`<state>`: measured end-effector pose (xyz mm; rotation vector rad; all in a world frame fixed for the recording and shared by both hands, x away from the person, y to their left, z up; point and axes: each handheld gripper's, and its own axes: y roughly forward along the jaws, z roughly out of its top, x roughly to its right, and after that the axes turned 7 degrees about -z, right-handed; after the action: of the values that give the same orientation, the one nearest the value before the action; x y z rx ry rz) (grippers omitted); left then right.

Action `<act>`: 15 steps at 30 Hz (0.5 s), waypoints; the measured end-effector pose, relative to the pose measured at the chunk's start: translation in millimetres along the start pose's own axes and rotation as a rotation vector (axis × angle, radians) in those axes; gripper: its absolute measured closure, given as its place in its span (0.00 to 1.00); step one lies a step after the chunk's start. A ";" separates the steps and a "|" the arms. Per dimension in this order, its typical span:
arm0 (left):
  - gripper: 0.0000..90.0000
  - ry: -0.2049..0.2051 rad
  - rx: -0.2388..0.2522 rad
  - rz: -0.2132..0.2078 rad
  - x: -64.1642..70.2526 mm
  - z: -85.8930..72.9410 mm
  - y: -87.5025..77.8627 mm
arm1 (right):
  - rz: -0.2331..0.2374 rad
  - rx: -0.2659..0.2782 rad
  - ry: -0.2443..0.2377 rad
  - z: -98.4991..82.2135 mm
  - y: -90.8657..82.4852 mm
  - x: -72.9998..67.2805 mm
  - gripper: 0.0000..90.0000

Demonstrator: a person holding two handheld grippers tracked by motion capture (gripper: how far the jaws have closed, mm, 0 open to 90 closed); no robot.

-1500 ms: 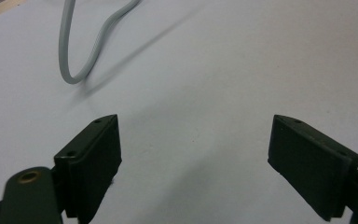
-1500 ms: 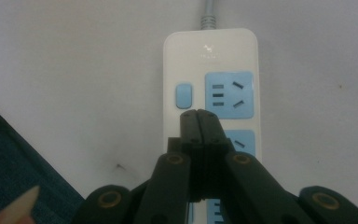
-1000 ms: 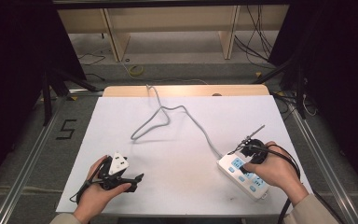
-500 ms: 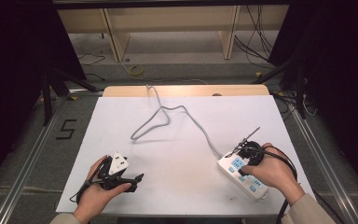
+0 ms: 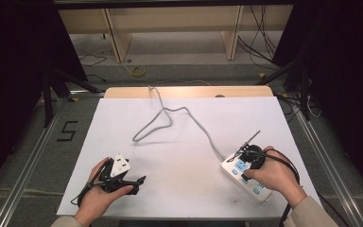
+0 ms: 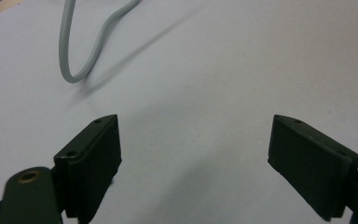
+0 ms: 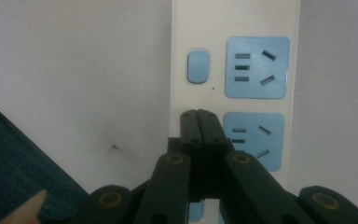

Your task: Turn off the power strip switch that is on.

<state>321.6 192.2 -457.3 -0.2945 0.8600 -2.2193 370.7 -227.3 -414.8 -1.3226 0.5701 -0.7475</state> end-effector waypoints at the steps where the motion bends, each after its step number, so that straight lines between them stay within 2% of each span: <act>1: 0.18 0.000 0.000 0.000 0.0 0.0 0.0 | 0.001 -0.003 0.002 0.1 0.2 -0.2 1.00; 15: 0.19 -0.002 0.001 -0.001 -0.3 0.0 0.2 | 0.000 -0.018 -0.003 0.2 2.8 -1.4 1.00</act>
<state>321.9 192.3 -457.5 -0.2970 0.8583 -2.2203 370.4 -225.9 -417.6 -1.3403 0.5752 -0.7418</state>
